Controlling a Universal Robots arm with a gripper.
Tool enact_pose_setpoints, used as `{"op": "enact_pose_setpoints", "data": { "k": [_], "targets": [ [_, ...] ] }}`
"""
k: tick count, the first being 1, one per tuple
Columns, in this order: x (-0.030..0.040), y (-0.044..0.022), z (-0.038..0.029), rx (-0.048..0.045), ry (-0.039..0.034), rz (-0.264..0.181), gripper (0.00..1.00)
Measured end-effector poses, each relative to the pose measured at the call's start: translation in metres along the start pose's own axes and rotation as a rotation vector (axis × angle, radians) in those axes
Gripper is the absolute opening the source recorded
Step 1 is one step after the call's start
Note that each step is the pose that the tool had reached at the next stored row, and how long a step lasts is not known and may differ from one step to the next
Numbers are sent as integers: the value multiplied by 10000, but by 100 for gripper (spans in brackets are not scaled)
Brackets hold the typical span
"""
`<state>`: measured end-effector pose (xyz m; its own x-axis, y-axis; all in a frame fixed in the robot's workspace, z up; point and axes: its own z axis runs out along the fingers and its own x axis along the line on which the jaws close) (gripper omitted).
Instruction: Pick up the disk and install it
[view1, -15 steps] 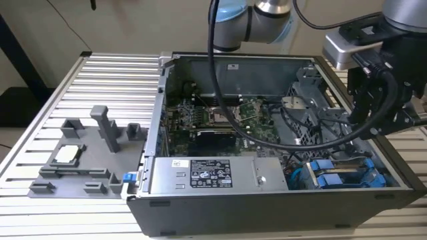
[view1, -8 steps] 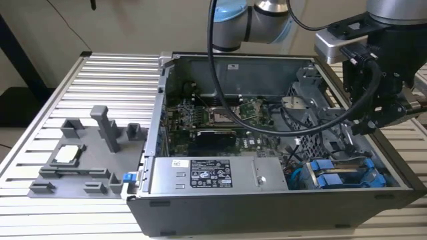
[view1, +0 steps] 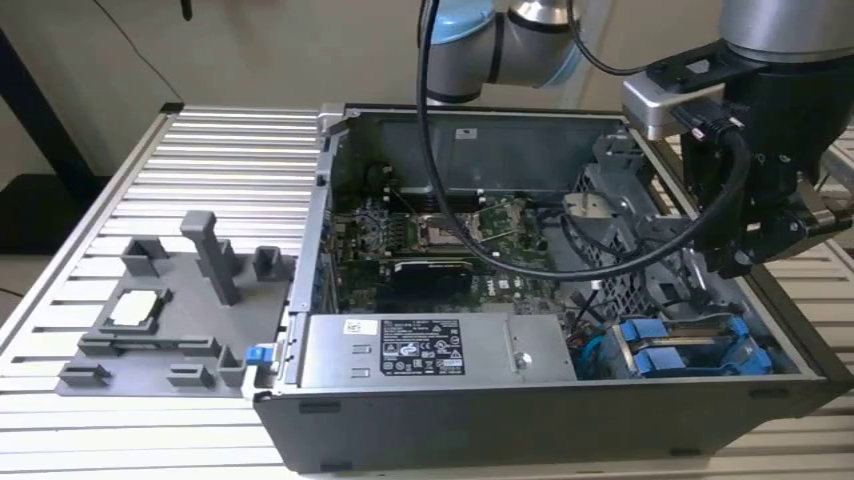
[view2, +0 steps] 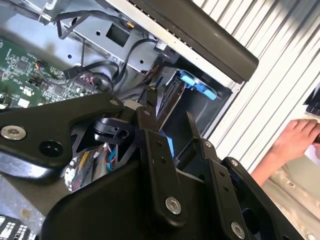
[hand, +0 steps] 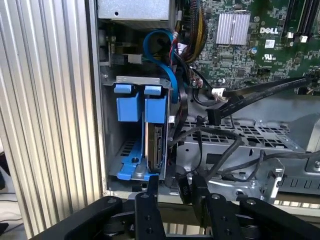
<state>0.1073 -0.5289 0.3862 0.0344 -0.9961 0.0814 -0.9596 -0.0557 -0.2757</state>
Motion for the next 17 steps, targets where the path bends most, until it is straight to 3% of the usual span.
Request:
{"op": "enact_pose_setpoints", "data": {
  "k": [2,12,15,17],
  "targets": [
    [-3,9,28,14,0,2,40],
    [-10,10,33,17,13,-2,38],
    [-11,10,33,17,13,-3,20],
    [-11,10,33,17,13,-3,19]
  ]
}}
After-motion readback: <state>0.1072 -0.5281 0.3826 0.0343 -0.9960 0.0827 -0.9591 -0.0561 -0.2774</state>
